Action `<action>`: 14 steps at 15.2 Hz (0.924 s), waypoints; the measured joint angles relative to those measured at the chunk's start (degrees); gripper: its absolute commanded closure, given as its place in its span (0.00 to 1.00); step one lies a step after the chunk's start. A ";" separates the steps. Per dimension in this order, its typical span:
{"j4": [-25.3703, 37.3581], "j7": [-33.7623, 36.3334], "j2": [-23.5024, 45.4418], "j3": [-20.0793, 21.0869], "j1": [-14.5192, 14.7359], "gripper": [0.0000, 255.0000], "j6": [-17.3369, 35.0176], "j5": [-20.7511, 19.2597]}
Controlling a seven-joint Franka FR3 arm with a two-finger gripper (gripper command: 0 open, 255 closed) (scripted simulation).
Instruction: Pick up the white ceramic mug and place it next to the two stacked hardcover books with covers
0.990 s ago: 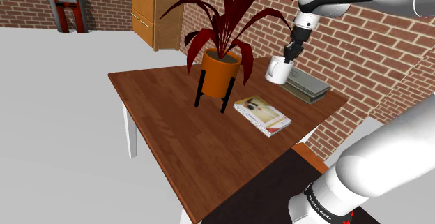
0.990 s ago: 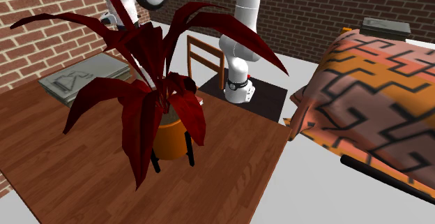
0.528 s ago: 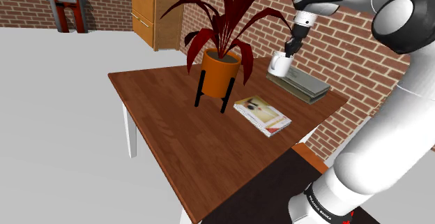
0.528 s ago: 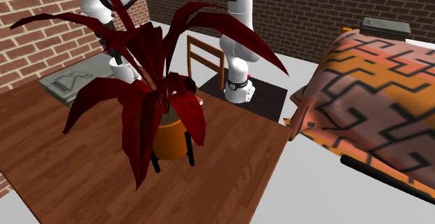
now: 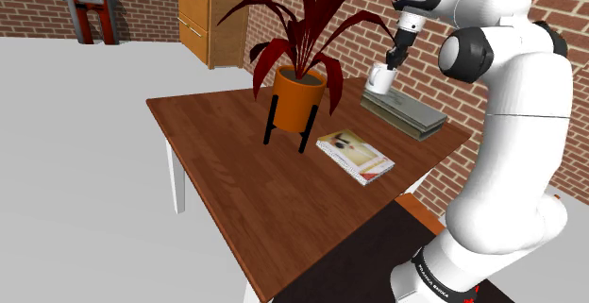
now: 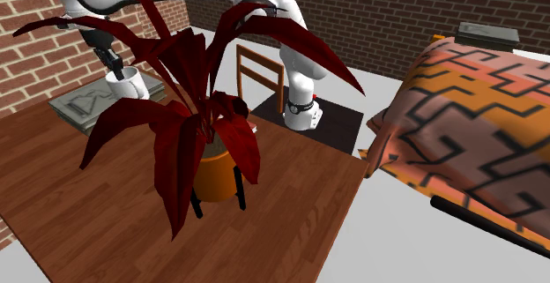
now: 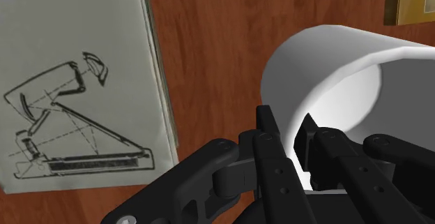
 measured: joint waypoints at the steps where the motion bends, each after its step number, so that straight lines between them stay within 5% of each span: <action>1: 5.69 -0.50 3.62 0.30 -1.92 1.00 -2.12 1.19; 4: 7.71 -1.06 5.91 0.54 -3.07 1.00 -1.96 1.89; 14: -3.62 -1.55 3.98 0.39 -1.03 1.00 7.25 1.39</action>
